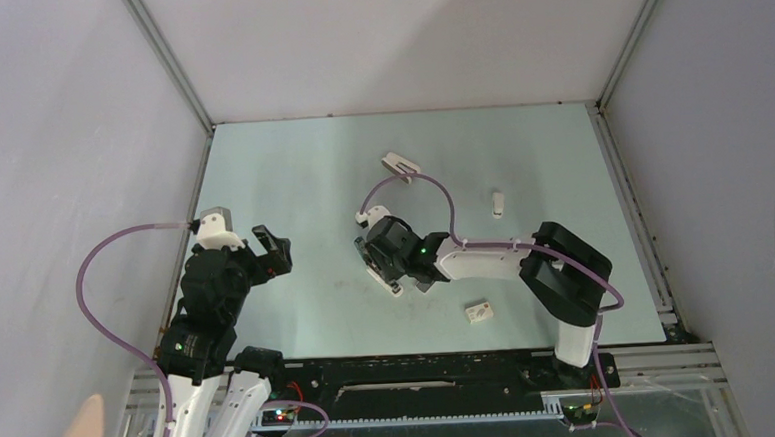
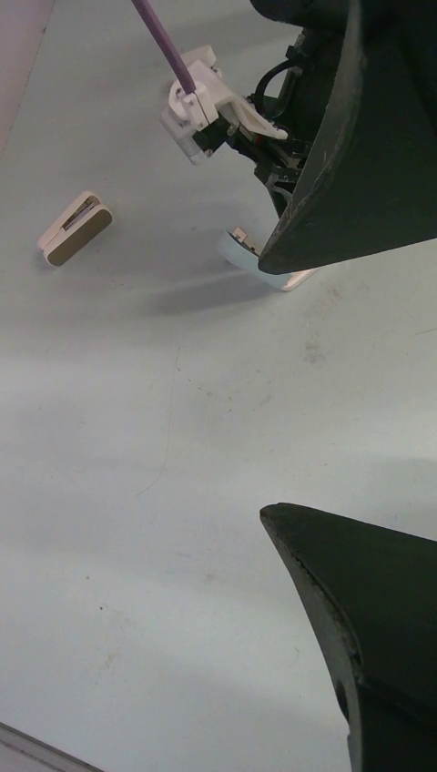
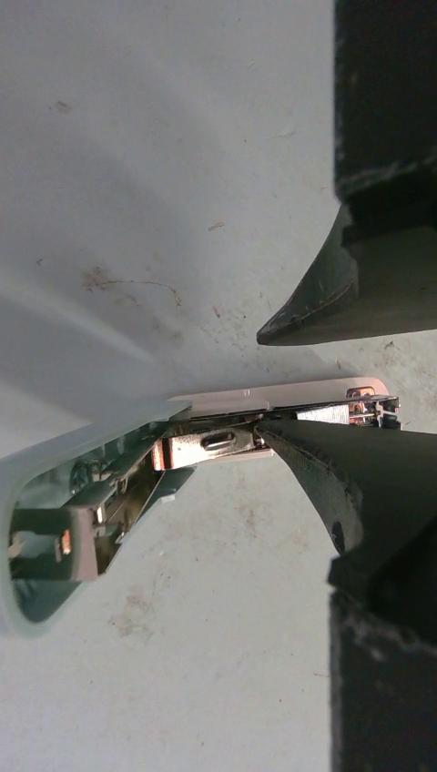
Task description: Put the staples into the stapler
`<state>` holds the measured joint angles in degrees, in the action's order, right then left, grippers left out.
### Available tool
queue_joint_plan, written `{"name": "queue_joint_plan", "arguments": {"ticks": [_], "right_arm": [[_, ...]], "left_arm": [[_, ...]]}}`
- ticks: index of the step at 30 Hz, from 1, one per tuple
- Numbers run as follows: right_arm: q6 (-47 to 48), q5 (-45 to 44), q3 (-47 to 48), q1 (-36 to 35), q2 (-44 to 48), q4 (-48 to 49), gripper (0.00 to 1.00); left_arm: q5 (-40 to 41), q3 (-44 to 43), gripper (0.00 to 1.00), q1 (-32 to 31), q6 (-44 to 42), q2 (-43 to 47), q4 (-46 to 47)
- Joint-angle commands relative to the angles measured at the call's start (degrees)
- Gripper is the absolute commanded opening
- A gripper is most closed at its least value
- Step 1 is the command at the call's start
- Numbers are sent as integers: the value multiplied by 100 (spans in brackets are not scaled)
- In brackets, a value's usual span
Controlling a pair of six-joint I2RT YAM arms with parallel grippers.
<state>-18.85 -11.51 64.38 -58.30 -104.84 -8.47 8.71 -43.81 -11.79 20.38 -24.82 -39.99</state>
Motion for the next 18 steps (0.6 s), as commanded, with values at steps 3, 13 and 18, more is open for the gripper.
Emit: {"name": "queue_joint_plan", "arguments": {"ticks": [3,13,18], "right_arm": [[-44,52,259,25,-39,-74,38],[-75,-133,93,-97,213,-365,38],[-84,-139,-2,-144,340,-391,38]], "left_arm": [[-71,13,100,71,-162,12,175],[-64,14,100,72,-157,10,175],[-54,13,100,72,-157,4,168]]}}
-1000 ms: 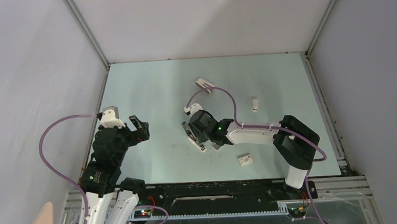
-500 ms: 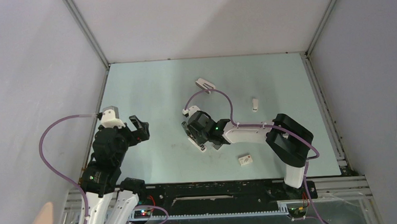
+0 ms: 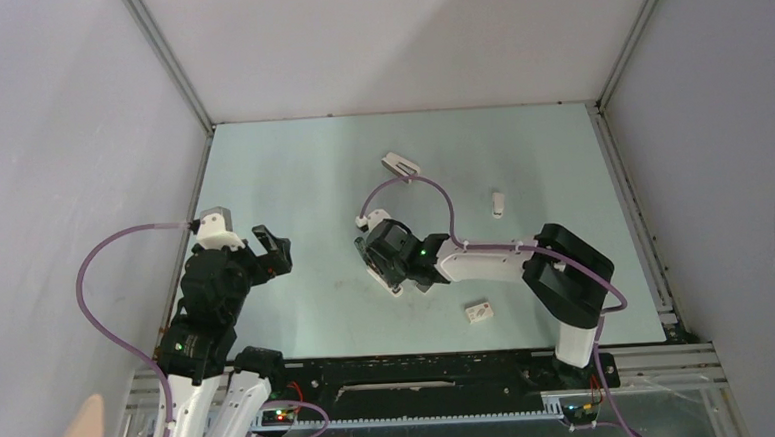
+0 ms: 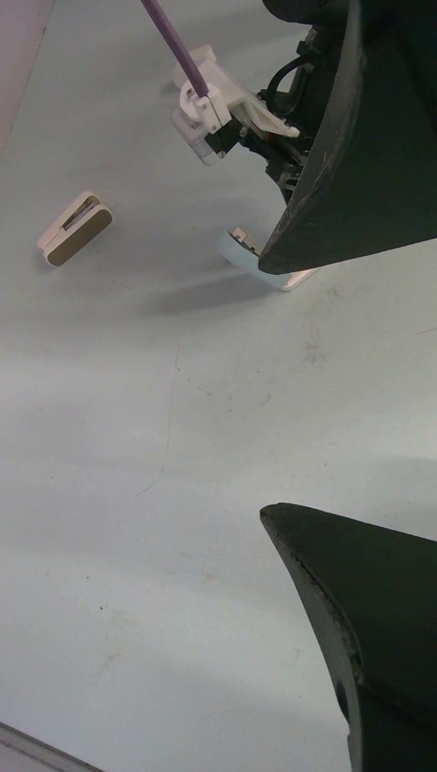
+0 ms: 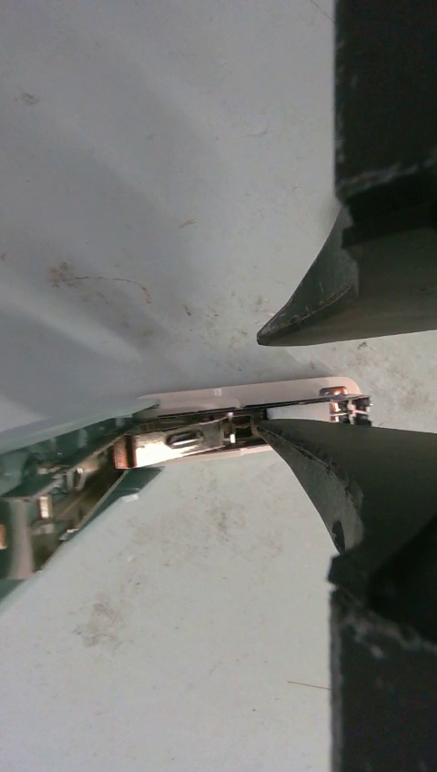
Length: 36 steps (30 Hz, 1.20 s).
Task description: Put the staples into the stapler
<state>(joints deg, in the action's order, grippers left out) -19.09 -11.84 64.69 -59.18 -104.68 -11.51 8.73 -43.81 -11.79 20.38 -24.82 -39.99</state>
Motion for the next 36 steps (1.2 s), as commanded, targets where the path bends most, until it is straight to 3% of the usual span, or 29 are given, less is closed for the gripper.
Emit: {"name": "queue_joint_plan", "arguments": {"ticks": [1,9,15,18,25,32,36], "right_arm": [[-60,-102,-47,-64,345,-88,38],[-46,-98,-336,-90,907,26,38],[7,16,-1086,-201,1446,728,43],[-2,13,-1555,-311,1605,1279,48],[113,-52,-2003,-422,1548,2103,48],[113,-28,-1998,-439,1150,2379,46],[116,-123,-2003,-434,1073,2405,45]], "left_arm": [[-56,13,100,67,-157,-3,177],[-177,-16,100,68,-69,-123,202],[-798,-64,100,70,550,-433,457],[-1283,213,100,63,998,-612,971],[-2184,875,100,54,1774,-1359,2484],[-2349,1270,99,-10,2153,-2234,3643],[-2528,1316,94,-67,2236,-2793,4242]]}}
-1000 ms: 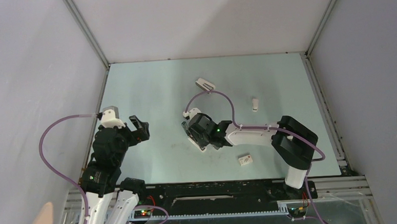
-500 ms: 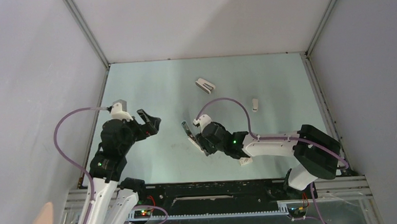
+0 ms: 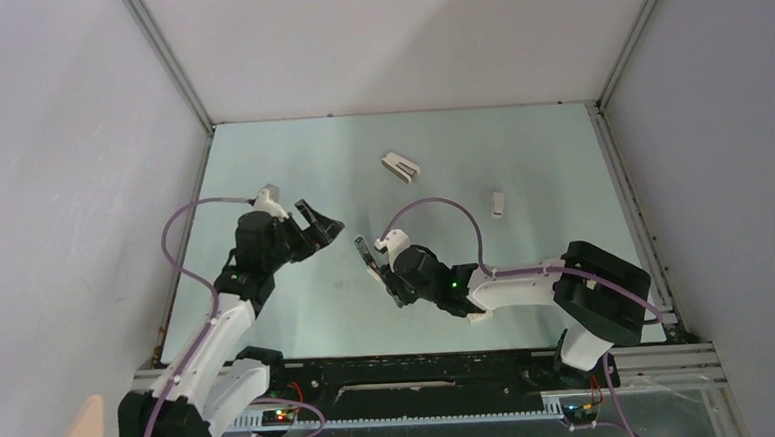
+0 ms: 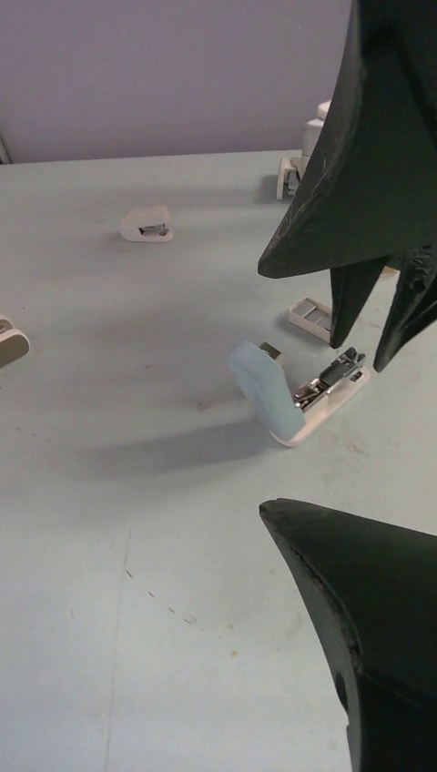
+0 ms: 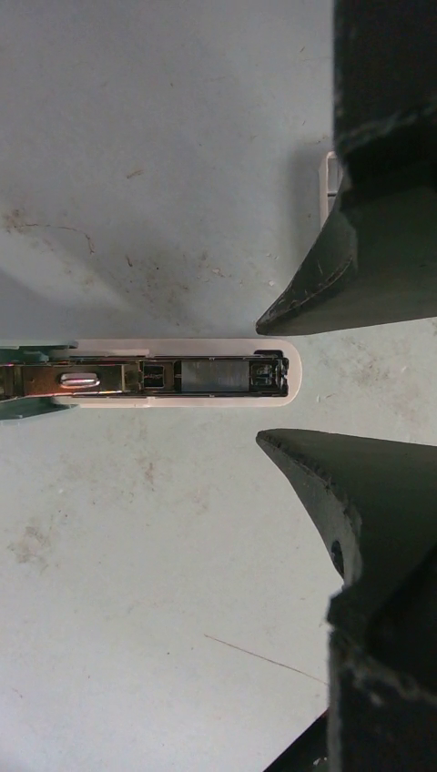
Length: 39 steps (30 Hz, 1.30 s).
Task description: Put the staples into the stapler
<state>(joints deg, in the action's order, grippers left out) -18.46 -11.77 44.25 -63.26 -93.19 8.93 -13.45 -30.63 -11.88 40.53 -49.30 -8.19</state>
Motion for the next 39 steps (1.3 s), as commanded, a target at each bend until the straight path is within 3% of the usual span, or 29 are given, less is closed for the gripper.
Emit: {"name": "queue_joint_plan", "arguments": {"ticks": [1,12,29,33,39], "right_arm": [[71,-163,45,-23,-82,368,44],[147,-188,64,-21,-285,508,37],[123,-317,63,-38,-398,511,17],[106,-372,59,-45,-380,505,15],[76,-415,57,-41,-384,560,15]], "left_arm": [[-364,-3,93,-79,233,-520,1222],[-526,-83,78,-301,165,-1414,1731],[-457,-24,58,-707,69,-2323,2099],[-439,64,44,-860,68,-2292,2137],[-91,195,41,-1300,58,-1957,1965]]}}
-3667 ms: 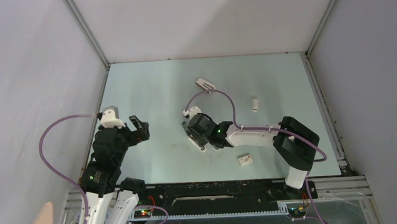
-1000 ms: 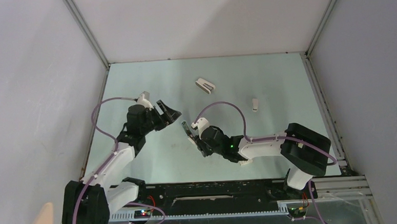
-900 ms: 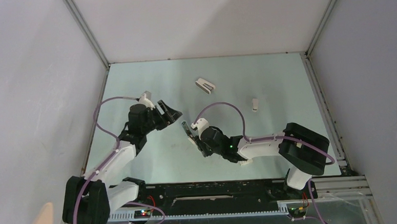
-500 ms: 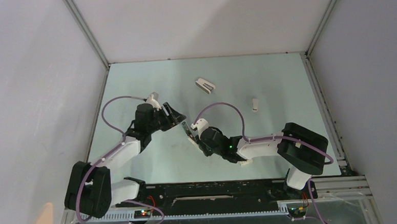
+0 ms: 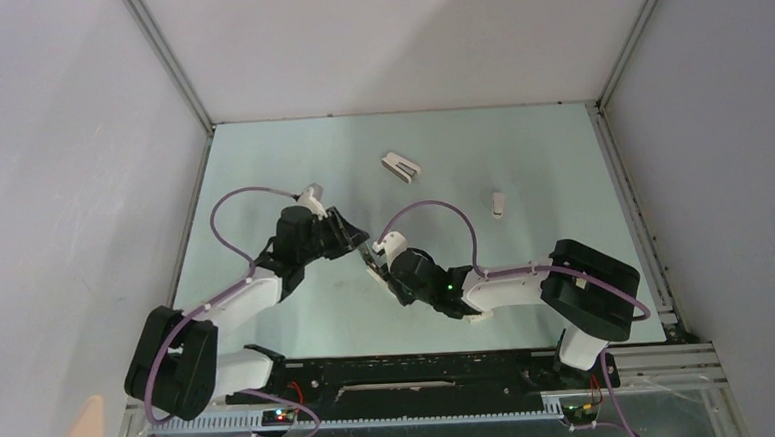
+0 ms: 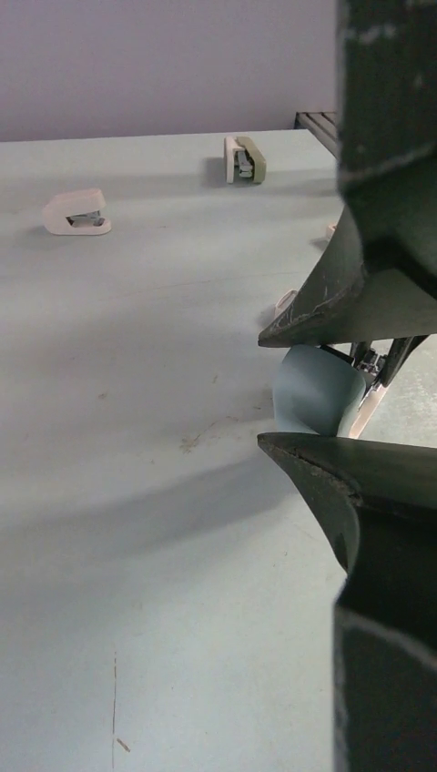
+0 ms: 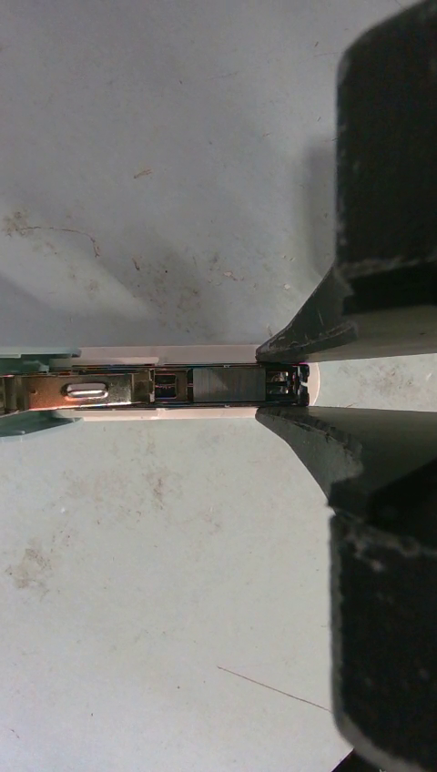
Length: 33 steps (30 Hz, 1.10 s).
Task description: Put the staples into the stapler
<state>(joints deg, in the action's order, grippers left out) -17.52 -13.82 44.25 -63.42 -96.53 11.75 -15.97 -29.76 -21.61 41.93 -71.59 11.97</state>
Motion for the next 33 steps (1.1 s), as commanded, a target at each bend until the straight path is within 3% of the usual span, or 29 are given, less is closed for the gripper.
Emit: {"name": "queue_joint_plan", "arguments": {"ticks": [1,11,17,20,26,33], "right_arm": [[-23,-226,53,-30,-49,290,15],[-229,-378,-145,-52,-94,771,12],[-319,-408,-278,-62,-73,951,13],[-369,-420,-280,-89,-17,818,20],[-478,-469,-277,-202,394,275,46],[-626,-498,-58,-250,1283,-915,64]], "left_arm": [[243,126,41,-414,-69,333,-77],[1117,410,46,-1527,487,688,64],[1183,540,53,-1703,768,824,132],[1439,482,60,-1695,762,1155,-312],[2518,135,80,-1683,509,2437,-1894],[3664,-539,94,-1627,54,3862,-3738]]}}
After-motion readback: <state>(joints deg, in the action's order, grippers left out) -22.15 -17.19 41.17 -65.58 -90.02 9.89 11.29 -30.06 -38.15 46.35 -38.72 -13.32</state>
